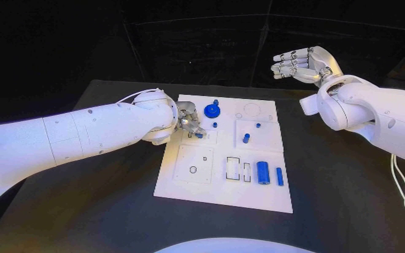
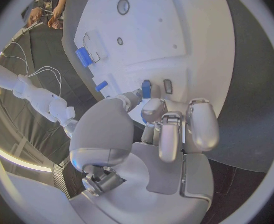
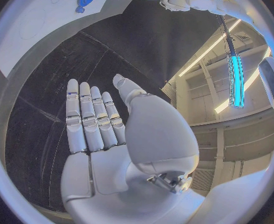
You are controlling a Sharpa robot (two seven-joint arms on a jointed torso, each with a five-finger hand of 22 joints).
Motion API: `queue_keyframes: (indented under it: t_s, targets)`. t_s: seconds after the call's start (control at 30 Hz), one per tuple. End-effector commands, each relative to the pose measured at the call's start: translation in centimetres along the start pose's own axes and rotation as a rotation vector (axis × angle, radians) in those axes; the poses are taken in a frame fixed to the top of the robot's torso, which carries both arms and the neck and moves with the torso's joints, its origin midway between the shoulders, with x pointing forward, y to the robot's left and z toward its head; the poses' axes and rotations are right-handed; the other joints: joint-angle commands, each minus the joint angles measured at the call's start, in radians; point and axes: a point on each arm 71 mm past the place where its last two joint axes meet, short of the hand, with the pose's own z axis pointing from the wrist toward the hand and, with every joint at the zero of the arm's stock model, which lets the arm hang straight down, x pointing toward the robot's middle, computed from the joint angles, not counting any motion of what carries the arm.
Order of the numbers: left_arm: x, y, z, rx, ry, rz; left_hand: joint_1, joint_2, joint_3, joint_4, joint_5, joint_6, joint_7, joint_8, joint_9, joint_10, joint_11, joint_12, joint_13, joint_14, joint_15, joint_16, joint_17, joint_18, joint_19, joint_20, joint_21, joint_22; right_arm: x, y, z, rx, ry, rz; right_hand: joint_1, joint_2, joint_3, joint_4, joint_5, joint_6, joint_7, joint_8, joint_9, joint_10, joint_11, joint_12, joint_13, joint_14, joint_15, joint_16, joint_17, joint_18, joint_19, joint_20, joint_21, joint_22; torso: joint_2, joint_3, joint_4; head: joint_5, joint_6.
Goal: Assemble the parts on the task board
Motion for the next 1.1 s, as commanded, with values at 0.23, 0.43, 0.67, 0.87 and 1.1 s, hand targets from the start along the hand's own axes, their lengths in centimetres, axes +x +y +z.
queue_keyframes:
  t_s: [0.23,0.43,0.67,0.87,1.1]
  targets:
    - [0.42,-0.21,0.24,-0.008,0.038,0.030,-0.021,-0.009,0.154,-0.147,-0.001,0.014,-0.009,0.003,0.001,0.009,0.000,-0.004,-0.002,0.104,0.001,0.006,0.263,-0.005,0.002,0.003,-0.001,-0.004,-0.05,0.17,0.14,-0.008,-0.009,-0.005,-0.006,0.000,0.005,-0.010,0.003,-0.001,0.010,-0.005,0.000,0.000,0.006,-0.006,-0.001,-0.003,0.002,-0.005,-0.001,0.004,0.003,0.007,-0.009,0.000,0.000,0.0006,-0.0011,-0.001,-0.002]
    - [0.32,-0.17,0.40,-0.012,0.036,0.028,-0.094,-0.021,0.099,-0.098,-0.001,0.033,-0.017,0.004,0.000,0.009,-0.007,-0.009,-0.009,0.104,-0.004,0.006,0.263,-0.004,0.001,-0.001,-0.005,-0.007,-0.04,0.17,0.16,-0.007,-0.011,-0.005,-0.009,0.001,0.015,-0.025,0.026,-0.007,0.015,-0.007,-0.001,-0.008,0.010,-0.008,-0.001,-0.015,0.006,-0.006,-0.002,0.004,0.004,0.009,-0.023,0.000,0.000,-0.0001,0.0001,-0.003,-0.002]
    - [0.19,-0.03,0.59,-0.019,0.033,0.027,-0.124,-0.009,0.093,-0.076,0.000,0.039,-0.019,0.003,0.000,0.012,-0.009,-0.004,-0.003,0.104,-0.007,0.006,0.263,-0.005,0.003,-0.004,-0.004,-0.004,-0.13,0.13,0.21,-0.008,-0.019,-0.008,-0.018,-0.002,0.020,-0.037,0.044,-0.017,0.020,-0.008,-0.001,-0.020,0.015,-0.008,-0.001,-0.031,0.011,-0.007,-0.002,0.003,0.003,0.013,-0.038,0.000,0.000,0.0000,-0.0004,-0.001,-0.004]
    - [0.08,0.00,0.67,-0.020,0.025,0.022,-0.135,-0.014,0.088,-0.073,0.000,0.046,-0.023,0.008,0.002,0.017,-0.012,0.004,0.005,0.104,-0.009,0.006,0.263,-0.006,0.007,-0.005,0.000,0.004,-0.24,0.05,0.27,-0.009,-0.023,-0.011,-0.022,-0.002,0.023,-0.041,0.053,-0.019,0.021,-0.008,-0.001,-0.022,0.016,-0.008,-0.001,-0.034,0.012,-0.006,-0.002,0.003,0.003,0.014,-0.043,0.000,0.000,0.0004,-0.0008,-0.003,-0.004]
    - [0.02,-0.08,0.74,-0.019,0.017,0.018,-0.151,-0.020,0.077,-0.068,0.000,0.053,-0.026,0.015,0.006,0.022,-0.015,0.008,0.009,0.104,-0.011,0.006,0.263,-0.007,0.011,-0.008,0.004,0.010,-0.21,0.04,0.34,-0.012,-0.023,-0.011,-0.025,-0.002,0.024,-0.043,0.059,-0.021,0.023,-0.008,-0.001,-0.025,0.017,-0.008,-0.001,-0.037,0.013,-0.006,-0.002,0.003,0.003,0.015,-0.046,0.000,0.000,-0.0003,-0.0001,-0.003,-0.005]
